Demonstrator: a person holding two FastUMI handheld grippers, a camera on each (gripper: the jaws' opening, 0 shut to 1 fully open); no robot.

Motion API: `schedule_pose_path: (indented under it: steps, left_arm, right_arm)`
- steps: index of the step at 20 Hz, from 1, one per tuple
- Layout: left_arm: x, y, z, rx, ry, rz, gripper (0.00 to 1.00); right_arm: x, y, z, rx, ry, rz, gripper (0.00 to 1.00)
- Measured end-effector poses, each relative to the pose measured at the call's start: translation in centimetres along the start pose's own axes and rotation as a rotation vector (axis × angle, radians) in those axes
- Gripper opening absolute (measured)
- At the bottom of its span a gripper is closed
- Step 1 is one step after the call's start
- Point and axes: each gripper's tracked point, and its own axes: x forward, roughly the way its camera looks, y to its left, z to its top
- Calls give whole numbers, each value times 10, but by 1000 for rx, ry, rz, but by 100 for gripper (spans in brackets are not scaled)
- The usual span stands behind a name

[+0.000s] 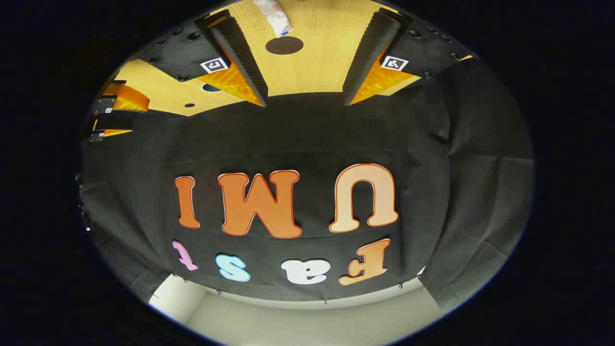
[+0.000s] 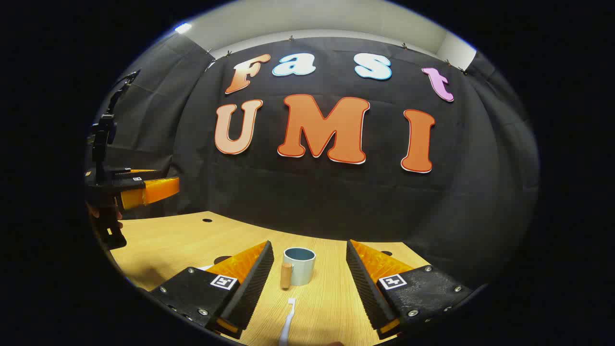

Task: Put the toothbrush and toothpaste on the desktop into the cup, then pick up the cup and place it on the coaster on the desktop.

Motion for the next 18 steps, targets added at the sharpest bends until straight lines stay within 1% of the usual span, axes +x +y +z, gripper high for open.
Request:
schedule_pose_path:
  steps: [3,6,7,9,13,16,18]
  left_arm:
    - [-2,0,-4,-12,24,8,99]
    - [-2,-2,-5,-33,21,5,95]
    - [-1,-3,-6,-37,19,4,95]
    - [-1,-7,-9,-39,32,-9,100]
    - [-4,-11,-16,-38,68,-26,99]
    - [-7,-16,-22,-43,108,-46,100]
    - [-12,-20,-29,-43,149,-64,99]
  right_arm:
    - [2,-4,1,-4,-1,-1,92]
    - [2,-9,4,-7,-7,-6,92]
    - [2,-10,5,-2,-10,-10,92]
    - [2,-12,1,2,-2,-10,91]
    - [6,-13,-6,-4,28,-19,92]
    - [8,-7,-10,-1,45,-6,92]
    - [11,-3,-18,-3,79,3,92]
